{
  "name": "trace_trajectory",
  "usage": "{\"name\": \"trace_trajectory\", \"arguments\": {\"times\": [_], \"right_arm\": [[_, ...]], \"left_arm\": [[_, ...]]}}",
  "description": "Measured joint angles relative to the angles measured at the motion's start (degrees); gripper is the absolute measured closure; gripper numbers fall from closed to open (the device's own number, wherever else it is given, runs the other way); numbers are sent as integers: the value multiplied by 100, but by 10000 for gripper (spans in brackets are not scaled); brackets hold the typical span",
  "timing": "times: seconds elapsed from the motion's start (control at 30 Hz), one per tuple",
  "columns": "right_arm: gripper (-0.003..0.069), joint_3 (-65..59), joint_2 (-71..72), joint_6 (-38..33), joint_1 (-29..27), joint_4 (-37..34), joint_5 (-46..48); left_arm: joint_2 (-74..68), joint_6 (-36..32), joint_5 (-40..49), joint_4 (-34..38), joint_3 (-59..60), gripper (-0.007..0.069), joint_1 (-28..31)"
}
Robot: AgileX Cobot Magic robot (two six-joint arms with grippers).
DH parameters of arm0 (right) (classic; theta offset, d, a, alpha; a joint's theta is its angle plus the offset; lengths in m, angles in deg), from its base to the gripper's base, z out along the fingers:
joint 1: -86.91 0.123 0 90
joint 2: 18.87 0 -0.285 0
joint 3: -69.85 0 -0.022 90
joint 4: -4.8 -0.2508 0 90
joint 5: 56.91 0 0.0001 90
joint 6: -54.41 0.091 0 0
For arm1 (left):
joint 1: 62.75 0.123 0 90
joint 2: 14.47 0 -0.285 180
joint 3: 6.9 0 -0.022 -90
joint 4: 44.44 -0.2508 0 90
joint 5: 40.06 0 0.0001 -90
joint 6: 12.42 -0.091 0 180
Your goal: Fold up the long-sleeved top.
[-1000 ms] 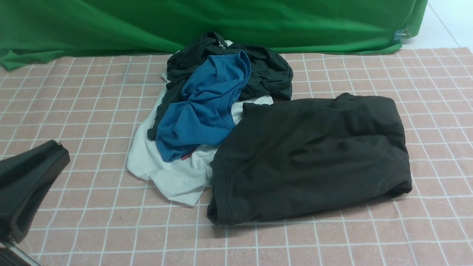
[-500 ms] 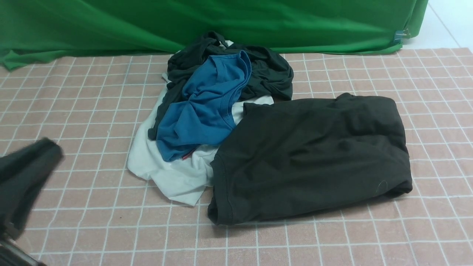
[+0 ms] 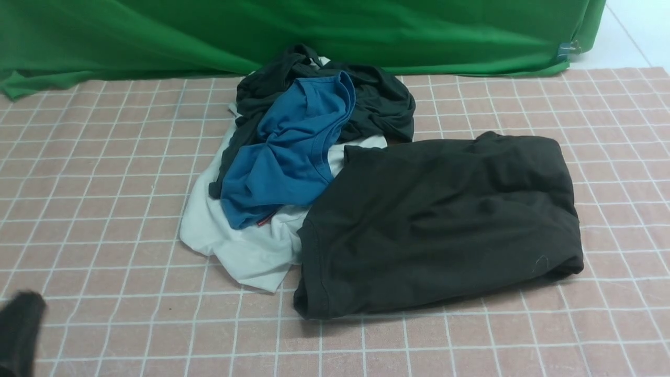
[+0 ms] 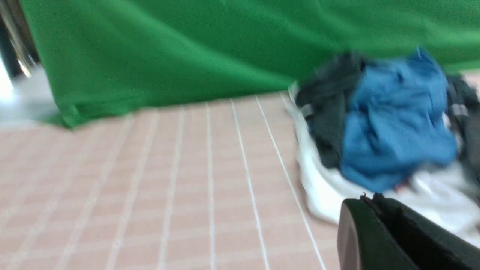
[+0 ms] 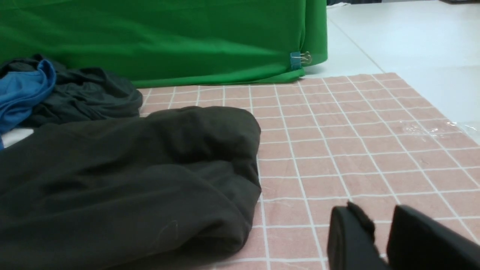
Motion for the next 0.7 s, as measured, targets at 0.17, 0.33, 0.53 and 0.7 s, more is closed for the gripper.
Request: {"name": "trace_trajectory", "arguments": {"times": [0.17, 0.33, 0.53, 0.7], "right_arm": [[461, 0, -1, 0, 0, 0, 0], [449, 0, -1, 0, 0, 0, 0], [434, 0, -1, 0, 0, 0, 0], [425, 0, -1, 0, 0, 0, 0]], "left_arm": [[14, 69, 181, -19, 0, 605, 0], [14, 69, 202, -25, 0, 605, 0], [14, 69, 203, -50, 0, 605, 0], [14, 64, 203, -61, 0, 605, 0]]}}
